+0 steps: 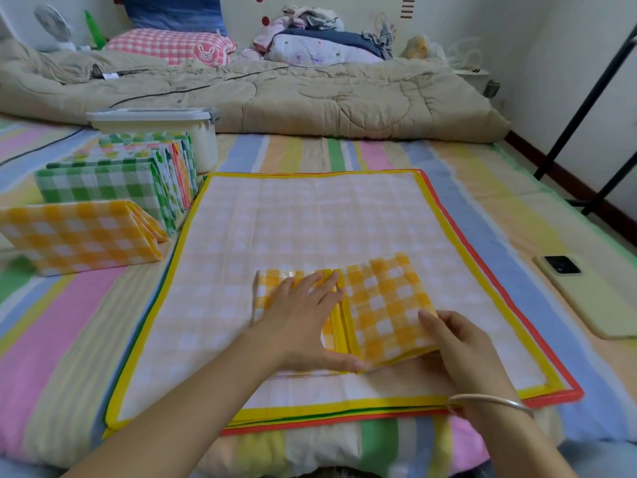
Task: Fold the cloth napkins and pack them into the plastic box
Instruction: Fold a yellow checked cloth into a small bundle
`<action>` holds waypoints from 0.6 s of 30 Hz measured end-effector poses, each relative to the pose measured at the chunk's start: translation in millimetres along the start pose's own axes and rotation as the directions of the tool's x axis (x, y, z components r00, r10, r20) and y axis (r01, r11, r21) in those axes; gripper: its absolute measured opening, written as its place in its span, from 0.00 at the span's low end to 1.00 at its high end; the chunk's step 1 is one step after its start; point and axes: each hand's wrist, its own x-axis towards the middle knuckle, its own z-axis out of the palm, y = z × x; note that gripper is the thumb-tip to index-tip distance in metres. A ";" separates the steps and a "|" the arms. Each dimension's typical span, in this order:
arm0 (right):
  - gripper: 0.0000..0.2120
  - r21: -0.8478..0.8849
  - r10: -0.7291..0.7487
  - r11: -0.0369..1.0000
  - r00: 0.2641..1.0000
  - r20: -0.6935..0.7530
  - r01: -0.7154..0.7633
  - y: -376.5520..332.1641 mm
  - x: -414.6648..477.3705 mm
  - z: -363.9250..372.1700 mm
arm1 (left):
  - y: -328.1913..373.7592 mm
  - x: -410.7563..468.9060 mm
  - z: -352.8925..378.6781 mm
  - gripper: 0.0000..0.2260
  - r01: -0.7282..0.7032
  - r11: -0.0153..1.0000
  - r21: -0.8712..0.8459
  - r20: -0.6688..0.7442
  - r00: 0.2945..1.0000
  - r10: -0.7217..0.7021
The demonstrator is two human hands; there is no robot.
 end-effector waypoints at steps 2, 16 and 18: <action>0.09 0.231 0.046 0.971 0.994 0.097 -0.068 5.3 -9.5 12.1 | 0.1 2.2 4.4 0.54 0.020 0.999 -0.028 -0.008 1.000 -0.020; 0.16 -0.398 -0.374 0.849 0.927 0.009 0.347 10.9 -31.7 55.0 | -1.0 5.8 -1.2 0.38 0.111 0.903 -0.416 0.040 0.994 -0.103; 0.15 -0.477 -0.416 0.793 0.909 0.030 0.379 7.1 -34.6 57.9 | -2.9 5.9 1.5 0.38 0.082 0.915 -0.396 0.006 0.996 -0.086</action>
